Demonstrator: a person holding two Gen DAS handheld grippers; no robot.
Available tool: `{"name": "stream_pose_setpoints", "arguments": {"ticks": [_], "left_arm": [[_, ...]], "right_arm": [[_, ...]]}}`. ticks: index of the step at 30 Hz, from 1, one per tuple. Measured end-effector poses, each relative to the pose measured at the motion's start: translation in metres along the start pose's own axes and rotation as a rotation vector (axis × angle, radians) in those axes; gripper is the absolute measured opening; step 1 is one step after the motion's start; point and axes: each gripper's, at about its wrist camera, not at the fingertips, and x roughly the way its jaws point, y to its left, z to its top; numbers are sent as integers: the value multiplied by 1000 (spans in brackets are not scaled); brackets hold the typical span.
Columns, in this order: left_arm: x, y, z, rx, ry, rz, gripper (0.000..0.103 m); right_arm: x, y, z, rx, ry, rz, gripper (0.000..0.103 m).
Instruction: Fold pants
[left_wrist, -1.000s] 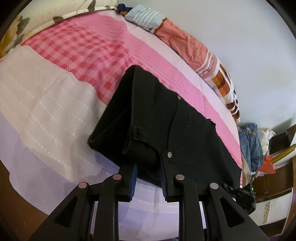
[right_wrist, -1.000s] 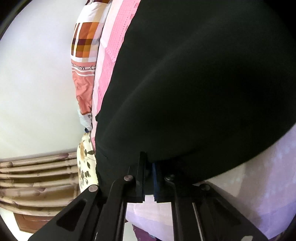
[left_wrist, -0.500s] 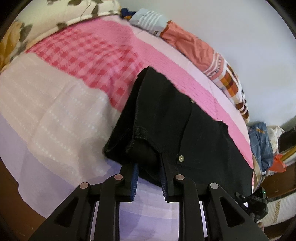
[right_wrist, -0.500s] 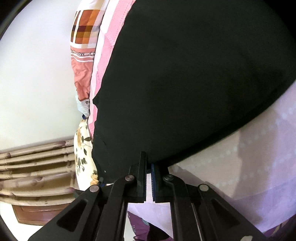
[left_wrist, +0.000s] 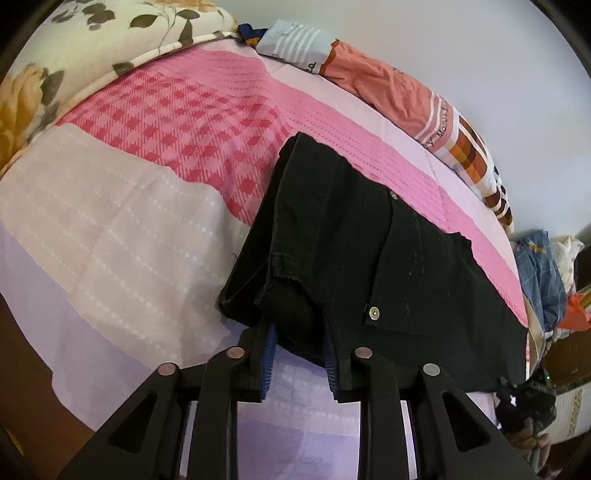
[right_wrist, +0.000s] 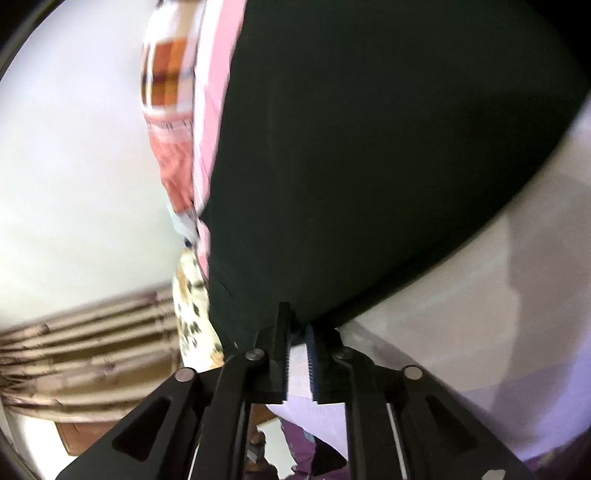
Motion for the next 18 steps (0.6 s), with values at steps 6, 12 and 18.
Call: {"name": "stream_pose_setpoints", "arguments": {"ticks": [6,12,18], "left_arm": [[-10,3,4,-12,-18,41,40],[-19,9,8,-32,-53,82,40],[-18,2,9,9,-58,121,40]], "right_arm": [[-90,-29,40,64,-243,9,25],[-127,-40,58,72,-332,-33,7],[-134,-43,61,43,-342,-73,4]]}}
